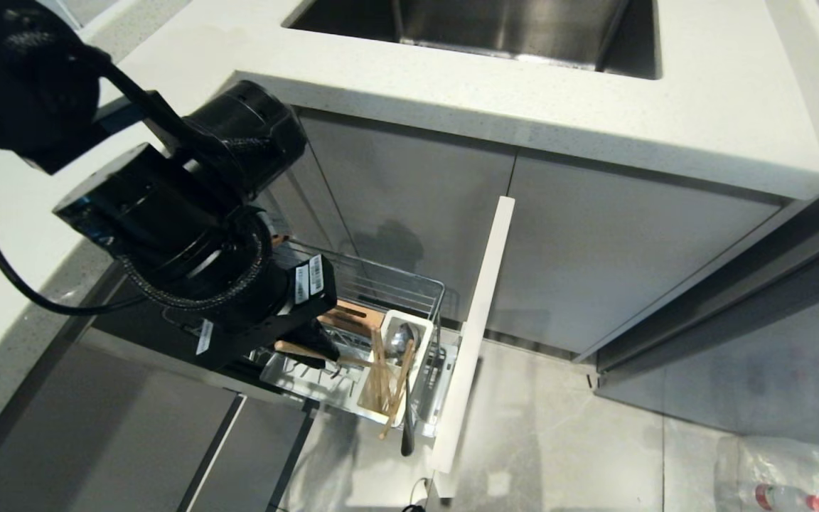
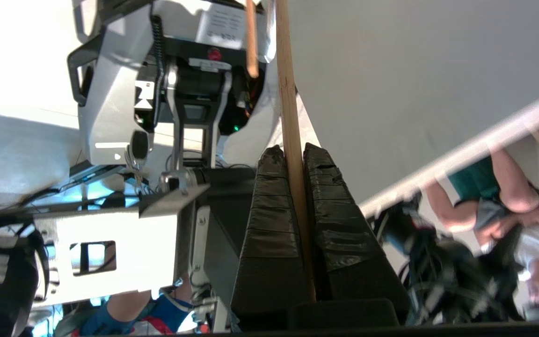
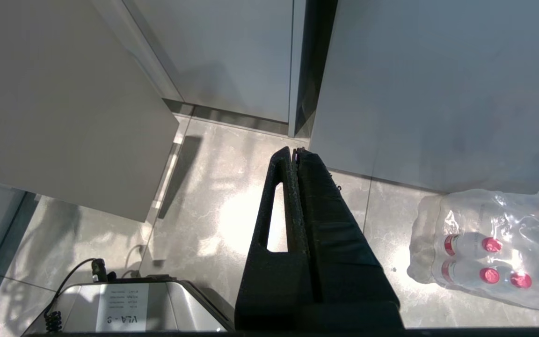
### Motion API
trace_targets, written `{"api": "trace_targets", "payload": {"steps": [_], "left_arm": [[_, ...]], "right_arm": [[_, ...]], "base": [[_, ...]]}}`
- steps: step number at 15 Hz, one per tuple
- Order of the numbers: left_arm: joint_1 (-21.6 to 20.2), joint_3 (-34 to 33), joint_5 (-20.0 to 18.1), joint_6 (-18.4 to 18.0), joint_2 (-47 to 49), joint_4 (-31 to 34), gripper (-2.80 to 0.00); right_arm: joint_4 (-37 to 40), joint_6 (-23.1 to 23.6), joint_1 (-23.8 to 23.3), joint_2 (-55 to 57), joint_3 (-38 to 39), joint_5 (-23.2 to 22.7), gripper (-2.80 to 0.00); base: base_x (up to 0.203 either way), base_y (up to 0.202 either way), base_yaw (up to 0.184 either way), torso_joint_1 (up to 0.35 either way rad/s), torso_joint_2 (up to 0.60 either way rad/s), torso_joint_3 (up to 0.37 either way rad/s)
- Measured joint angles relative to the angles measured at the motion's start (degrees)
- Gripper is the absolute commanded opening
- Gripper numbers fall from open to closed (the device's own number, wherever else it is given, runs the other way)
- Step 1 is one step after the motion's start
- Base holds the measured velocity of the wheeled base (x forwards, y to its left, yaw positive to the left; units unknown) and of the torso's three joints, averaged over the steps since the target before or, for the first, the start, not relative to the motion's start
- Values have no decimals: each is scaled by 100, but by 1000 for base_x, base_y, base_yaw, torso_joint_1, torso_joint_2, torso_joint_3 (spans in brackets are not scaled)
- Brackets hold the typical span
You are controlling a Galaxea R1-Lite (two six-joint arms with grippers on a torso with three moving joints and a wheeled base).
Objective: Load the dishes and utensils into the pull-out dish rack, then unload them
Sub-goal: Take the chopsticks out of the cupboard
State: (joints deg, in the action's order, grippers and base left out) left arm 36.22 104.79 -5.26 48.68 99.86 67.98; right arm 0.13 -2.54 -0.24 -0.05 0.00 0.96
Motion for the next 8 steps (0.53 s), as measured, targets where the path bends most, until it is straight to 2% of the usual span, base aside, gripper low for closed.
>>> {"api": "trace_targets", "payload": {"steps": [5,8], "left_arm": [[302,444,16,41,-632,476,-280],[485,623,347,33,-1151,457,-280]], "right_arm": [[0,0,0,0,0,0,-280],[-1,0,0,0,0,-1,-280]], "base": [[0,0,0,0,0,0],[0,0,0,0,0,0]]}}
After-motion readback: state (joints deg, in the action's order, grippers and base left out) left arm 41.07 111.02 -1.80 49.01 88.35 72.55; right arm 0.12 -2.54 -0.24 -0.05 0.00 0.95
